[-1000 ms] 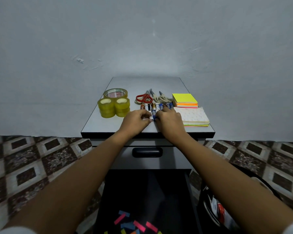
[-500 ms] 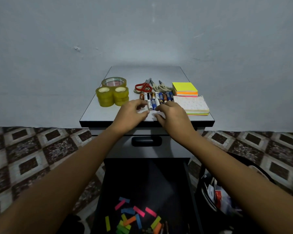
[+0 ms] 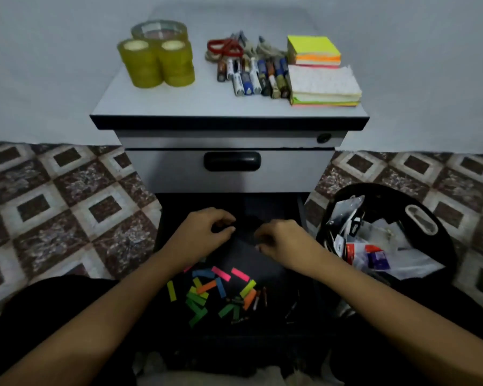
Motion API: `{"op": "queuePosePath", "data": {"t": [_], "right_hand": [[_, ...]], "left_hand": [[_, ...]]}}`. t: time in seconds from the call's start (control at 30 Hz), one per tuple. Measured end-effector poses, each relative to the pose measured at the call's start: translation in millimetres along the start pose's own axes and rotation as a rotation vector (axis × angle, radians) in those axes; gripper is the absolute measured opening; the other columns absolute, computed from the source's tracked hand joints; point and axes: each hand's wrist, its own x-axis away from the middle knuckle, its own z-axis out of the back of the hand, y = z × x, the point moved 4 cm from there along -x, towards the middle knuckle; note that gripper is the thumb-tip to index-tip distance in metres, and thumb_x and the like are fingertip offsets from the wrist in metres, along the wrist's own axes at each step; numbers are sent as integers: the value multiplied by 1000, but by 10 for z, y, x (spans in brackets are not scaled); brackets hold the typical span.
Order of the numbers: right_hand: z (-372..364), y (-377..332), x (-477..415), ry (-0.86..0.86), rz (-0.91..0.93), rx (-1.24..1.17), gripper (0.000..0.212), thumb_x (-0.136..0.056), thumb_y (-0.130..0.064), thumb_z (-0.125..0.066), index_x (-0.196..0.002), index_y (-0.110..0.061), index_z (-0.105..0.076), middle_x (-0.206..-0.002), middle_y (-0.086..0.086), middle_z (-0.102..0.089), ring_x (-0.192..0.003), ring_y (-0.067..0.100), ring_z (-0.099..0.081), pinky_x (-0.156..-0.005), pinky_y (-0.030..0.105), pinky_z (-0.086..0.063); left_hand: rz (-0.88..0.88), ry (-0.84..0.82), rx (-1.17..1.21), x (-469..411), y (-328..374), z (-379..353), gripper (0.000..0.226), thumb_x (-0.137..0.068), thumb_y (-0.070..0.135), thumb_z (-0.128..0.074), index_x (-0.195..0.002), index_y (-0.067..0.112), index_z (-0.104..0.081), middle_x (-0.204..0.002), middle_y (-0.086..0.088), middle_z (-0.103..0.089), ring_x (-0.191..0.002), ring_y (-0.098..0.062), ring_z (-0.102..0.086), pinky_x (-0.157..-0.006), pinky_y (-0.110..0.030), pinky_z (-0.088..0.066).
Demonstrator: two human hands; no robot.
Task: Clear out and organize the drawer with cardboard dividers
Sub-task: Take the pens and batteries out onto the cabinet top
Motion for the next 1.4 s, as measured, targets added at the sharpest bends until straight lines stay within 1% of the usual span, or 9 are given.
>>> {"op": "queuePosePath", "data": {"t": [0.17, 0.27, 0.37, 0.63, 0.83, 0.97, 1.17, 1.3, 1.4], "right_hand": [[-601, 215, 6, -295, -1, -23, 30, -87, -12, -60, -116, -10, -65, -117, 7, -65, -107, 21, -60, -82, 20, -42], [-814, 276, -23, -403, 62, -9, 23, -83, -8, -61, -104, -10, -70, -108, 6, -69, -101, 21, -62, -84, 27, -47], [-972, 339, -68, -480, 88, 66, 17, -83, -11, -61, -97, -10, -70, -100, 9, -69, -94, 24, -63, -75, 29, -44], [-1218, 522, -61, -619, 121, 187, 25, -87, -11, -53, -105, -15, -69, -107, 11, -63, -98, 27, -59, -79, 33, -48], [-1306, 556, 27, -604, 202, 371, 35, -92, -23, -51, -126, -27, -54, -122, 11, -43, -115, 30, -43, -90, 35, -39], [-1288, 552, 54, -557, 265, 431, 36, -92, -26, -50, -129, -27, -52, -124, 7, -45, -118, 28, -41, -92, 36, -37], [-1141, 607, -21, -586, 183, 191, 21, -86, -17, -60, -107, -13, -62, -110, 6, -62, -103, 23, -57, -83, 32, -46], [-1039, 607, -87, -500, 162, 67, 31, -86, -17, -62, -117, -15, -64, -114, 6, -62, -105, 21, -57, -90, 30, -43], [-1034, 615, -131, -456, 160, 61, 27, -87, -15, -61, -113, -12, -66, -112, 9, -60, -104, 23, -56, -88, 25, -38]], "left_hand": [[149, -238, -42, 90, -347, -517, 27, -90, 19, -60, -116, 11, -64, -108, 1, -64, -93, -6, -57, -75, -6, -41], [179, -326, -66, 114, -477, -711, 24, -91, 17, -58, -112, 9, -65, -108, -1, -65, -99, -12, -61, -84, -20, -46], [144, -437, -149, 143, -601, -917, 17, -90, 16, -57, -102, 11, -68, -103, -3, -65, -97, -16, -61, -83, -27, -47], [0, -732, -343, 356, -715, -1370, 16, -86, 13, -54, -99, 8, -61, -104, -10, -62, -94, -25, -59, -73, -33, -47], [-98, -716, -525, 458, -786, -1493, 24, -90, 20, -51, -111, 10, -57, -112, -10, -55, -104, -27, -54, -80, -36, -48], [-69, -689, -428, 416, -761, -1482, 25, -92, 21, -51, -114, 11, -57, -114, -6, -55, -103, -23, -55, -75, -28, -43], [61, -653, -252, 313, -848, -1408, 20, -89, 23, -58, -106, 13, -61, -108, -3, -59, -95, -17, -57, -78, -29, -47], [112, -670, -205, 319, -844, -1414, 20, -88, 21, -60, -103, 10, -62, -100, -4, -63, -91, -17, -60, -79, -33, -49], [105, -725, -172, 385, -740, -1464, 21, -88, 23, -60, -102, 8, -64, -100, -5, -65, -90, -18, -60, -77, -30, -48]]}}
